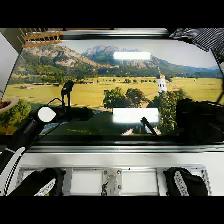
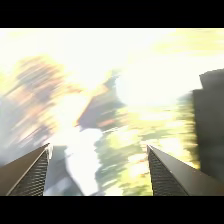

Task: Fold the clothes and pants, and hang the long-sleeved shirts on hangers.

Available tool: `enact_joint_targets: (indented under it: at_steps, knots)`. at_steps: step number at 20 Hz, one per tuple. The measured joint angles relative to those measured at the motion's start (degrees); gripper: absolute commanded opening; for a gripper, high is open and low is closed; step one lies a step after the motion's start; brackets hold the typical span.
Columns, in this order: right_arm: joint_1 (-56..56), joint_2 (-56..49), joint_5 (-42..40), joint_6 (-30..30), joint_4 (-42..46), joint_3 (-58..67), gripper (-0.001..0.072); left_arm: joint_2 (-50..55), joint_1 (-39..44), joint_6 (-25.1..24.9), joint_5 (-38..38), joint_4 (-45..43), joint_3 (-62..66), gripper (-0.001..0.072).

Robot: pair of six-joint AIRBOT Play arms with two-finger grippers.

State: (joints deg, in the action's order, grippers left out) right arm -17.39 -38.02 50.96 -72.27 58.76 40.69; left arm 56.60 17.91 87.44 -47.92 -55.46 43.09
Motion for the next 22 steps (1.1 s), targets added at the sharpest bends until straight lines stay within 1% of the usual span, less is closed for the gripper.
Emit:
enact_joint_targets:
  at_steps: [3,6,7,8,9,10,11,22]
  knots:
    - [11.5,-0.9,0.26,1.18,-2.25,-1.25,0.0638,0.0,0.0,0.0,-0.04,0.0,0.0,0.0004]
    - [18.56,-1.84,0.44,1.66,-3.15,-1.7,0.0637,0.0,0.04,0.0,-0.22,0.0,0.0,0.0004]
    - [19.98,-2.14,0.46,1.79,-3.41,-1.77,0.0623,0.0,0.04,0.0,-0.22,0.0,0.0,0.0004]
    - [20.92,-2.34,0.46,1.81,-3.52,-1.81,0.0447,0.0,0.04,0.0,-0.22,0.0,0.0,0.0004]
    - [21.62,-2.49,0.46,1.81,-3.56,-1.86,0.0225,0.0,0.04,0.0,-0.24,0.0,0.0,0.0004]
    - [22.12,-2.6,0.46,1.84,-3.58,-1.88,0.0017,0.0,0.04,0.0,-0.26,0.0,0.0,0.0004]
    - [22.49,-2.71,0.46,1.84,-3.76,-1.92,0.0026,0.0,0.04,0.0,-0.26,0.0,0.0,0.0004]
    - [23.37,-2.84,0.48,2.01,-3.93,-1.92,0.0026,0.0,0.04,0.02,-0.28,0.02,0.0,0.0004]
